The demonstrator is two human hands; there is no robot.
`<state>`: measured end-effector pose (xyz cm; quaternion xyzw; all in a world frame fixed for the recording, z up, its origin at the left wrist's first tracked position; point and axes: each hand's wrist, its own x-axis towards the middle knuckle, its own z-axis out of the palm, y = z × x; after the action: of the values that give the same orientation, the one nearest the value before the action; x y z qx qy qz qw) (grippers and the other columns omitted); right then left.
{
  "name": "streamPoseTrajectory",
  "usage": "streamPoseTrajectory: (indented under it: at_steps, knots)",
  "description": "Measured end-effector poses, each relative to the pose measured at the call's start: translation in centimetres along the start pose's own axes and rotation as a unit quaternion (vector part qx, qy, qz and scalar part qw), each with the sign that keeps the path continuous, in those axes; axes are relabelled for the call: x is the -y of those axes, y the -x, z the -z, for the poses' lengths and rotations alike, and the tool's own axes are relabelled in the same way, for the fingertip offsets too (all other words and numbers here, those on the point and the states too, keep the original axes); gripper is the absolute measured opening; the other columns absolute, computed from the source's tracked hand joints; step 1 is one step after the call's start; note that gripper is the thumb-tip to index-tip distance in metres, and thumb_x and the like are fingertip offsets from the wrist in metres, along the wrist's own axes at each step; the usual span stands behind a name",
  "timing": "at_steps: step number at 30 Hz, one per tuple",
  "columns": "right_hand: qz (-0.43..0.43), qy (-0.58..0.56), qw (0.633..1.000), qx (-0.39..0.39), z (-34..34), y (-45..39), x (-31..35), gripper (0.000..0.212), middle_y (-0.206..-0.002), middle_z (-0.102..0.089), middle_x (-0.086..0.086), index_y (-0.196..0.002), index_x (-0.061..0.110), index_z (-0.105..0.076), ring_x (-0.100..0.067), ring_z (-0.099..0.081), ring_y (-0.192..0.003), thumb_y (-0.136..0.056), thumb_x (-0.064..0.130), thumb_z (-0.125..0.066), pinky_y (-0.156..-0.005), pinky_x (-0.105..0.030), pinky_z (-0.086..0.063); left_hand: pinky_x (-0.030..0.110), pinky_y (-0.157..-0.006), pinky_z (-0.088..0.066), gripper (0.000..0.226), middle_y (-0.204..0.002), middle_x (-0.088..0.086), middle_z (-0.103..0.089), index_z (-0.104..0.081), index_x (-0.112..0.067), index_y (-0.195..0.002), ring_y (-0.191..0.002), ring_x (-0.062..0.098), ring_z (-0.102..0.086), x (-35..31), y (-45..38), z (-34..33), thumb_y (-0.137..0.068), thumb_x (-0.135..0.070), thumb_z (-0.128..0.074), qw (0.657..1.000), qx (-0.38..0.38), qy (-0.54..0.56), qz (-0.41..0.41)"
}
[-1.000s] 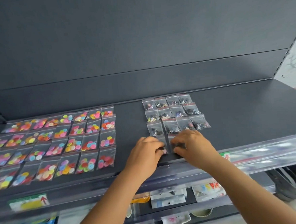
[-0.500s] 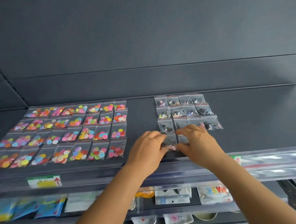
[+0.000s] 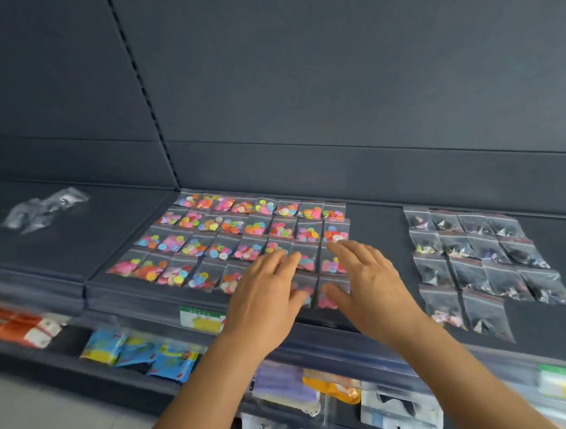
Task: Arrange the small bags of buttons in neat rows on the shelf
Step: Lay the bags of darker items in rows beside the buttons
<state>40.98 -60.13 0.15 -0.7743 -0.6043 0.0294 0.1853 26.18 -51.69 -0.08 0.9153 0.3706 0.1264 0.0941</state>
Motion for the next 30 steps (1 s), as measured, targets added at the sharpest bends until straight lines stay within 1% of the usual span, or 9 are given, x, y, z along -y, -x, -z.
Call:
streamPoseTrajectory:
  at_steps: [3, 6, 9, 11, 14, 18, 23, 26, 30]
  knots:
    - [0.027, -0.013, 0.999, 0.014, -1.9, -2.3, 4.3, 0.064, -0.153, -0.026, 0.007, -0.148, 0.026, -0.021, -0.017, -0.019, -0.142, -0.093, 0.045, -0.048, -0.115, -0.032, -0.018, 0.031, -0.116, -0.019, 0.06, -0.155, -0.009, -0.021, -0.018, -0.03, -0.15, -0.142, 0.013, -0.018, 4.6, 1.1, 1.5, -0.097, -0.04, -0.044, 1.0, -0.015, 0.001, 0.023]
    - [0.045, -0.023, 0.999, 0.018, -4.0, -4.5, 9.0, 0.063, -0.152, -0.028, 0.004, -0.148, 0.023, -0.023, -0.018, -0.021, -0.142, -0.093, 0.045, -0.047, -0.116, -0.034, -0.019, 0.031, -0.116, -0.019, 0.061, -0.155, -0.007, -0.02, -0.016, -0.029, -0.15, -0.142, 0.014, -0.018, 9.4, 2.3, 3.1, -0.097, -0.041, -0.044, 0.999, -0.024, -0.003, 0.046]
    - [0.055, -0.029, 0.998, 0.03, -6.3, -6.5, 13.9, 0.062, -0.153, -0.027, 0.004, -0.148, 0.024, -0.022, -0.018, -0.021, -0.142, -0.094, 0.046, -0.045, -0.117, -0.033, -0.015, 0.03, -0.116, -0.02, 0.062, -0.155, -0.008, -0.021, -0.015, -0.028, -0.15, -0.141, 0.014, -0.02, 14.5, 3.4, 4.8, -0.097, -0.04, -0.044, 0.997, -0.036, -0.006, 0.062]
    - [0.062, -0.035, 0.997, 0.036, -7.9, -7.8, 17.1, 0.063, -0.153, -0.026, 0.005, -0.148, 0.024, -0.021, -0.018, -0.021, -0.141, -0.094, 0.046, -0.045, -0.116, -0.031, -0.015, 0.028, -0.114, -0.021, 0.061, -0.153, -0.007, -0.025, -0.017, -0.027, -0.15, -0.139, 0.015, -0.022, 17.8, 4.2, 5.9, -0.097, -0.04, -0.045, 0.997, -0.042, -0.011, 0.07]
    - [0.079, -0.043, 0.995, 0.04, -9.8, -9.6, 21.6, 0.062, -0.153, -0.027, 0.004, -0.147, 0.023, -0.024, -0.019, -0.022, -0.141, -0.094, 0.044, -0.046, -0.116, -0.032, -0.017, 0.026, -0.112, -0.02, 0.06, -0.151, -0.006, -0.028, -0.022, -0.025, -0.149, -0.137, 0.014, -0.024, 22.5, 5.5, 7.5, -0.096, -0.038, -0.047, 0.995, -0.051, -0.014, 0.081]
    - [0.093, -0.063, 0.993, 0.041, -12.1, -12.0, 27.0, 0.062, -0.152, -0.03, 0.001, -0.146, 0.02, -0.029, -0.02, -0.023, -0.142, -0.092, 0.041, -0.05, -0.118, -0.034, -0.014, 0.025, -0.112, -0.019, 0.06, -0.151, -0.005, -0.028, -0.022, -0.024, -0.149, -0.138, 0.014, -0.023, 28.1, 6.9, 9.2, -0.096, -0.037, -0.047, 0.993, -0.058, -0.015, 0.101]
    - [0.108, -0.065, 0.991, 0.054, -14.1, -14.8, 31.6, 0.061, -0.151, -0.03, 0.002, -0.146, 0.02, -0.029, -0.019, -0.024, -0.14, -0.092, 0.043, -0.05, -0.117, -0.034, -0.019, 0.026, -0.112, -0.021, 0.059, -0.152, -0.005, -0.027, -0.02, -0.025, -0.149, -0.139, 0.013, -0.022, 33.5, 7.8, 10.6, -0.097, -0.037, -0.045, 0.99, -0.068, -0.013, 0.125]
    - [0.12, -0.062, 0.988, 0.069, -15.2, -16.9, 33.6, 0.061, -0.152, -0.029, 0.004, -0.146, 0.022, -0.028, -0.017, -0.023, -0.14, -0.093, 0.044, -0.048, -0.116, -0.032, -0.018, 0.026, -0.113, -0.021, 0.06, -0.152, -0.004, -0.028, -0.02, -0.025, -0.149, -0.139, 0.013, -0.022, 36.2, 7.7, 11.1, -0.097, -0.037, -0.046, 0.987, -0.073, -0.006, 0.142]
    - [0.133, -0.065, 0.986, 0.082, -16.6, -20.4, 35.8, 0.061, -0.151, -0.03, 0.005, -0.145, 0.023, -0.029, -0.016, -0.024, -0.14, -0.092, 0.045, -0.049, -0.116, -0.035, -0.023, 0.025, -0.112, -0.021, 0.06, -0.151, -0.003, -0.03, -0.021, -0.024, -0.149, -0.139, 0.013, -0.023, 40.1, 6.6, 11.5, -0.097, -0.037, -0.047, 0.983, -0.077, -0.003, 0.167]
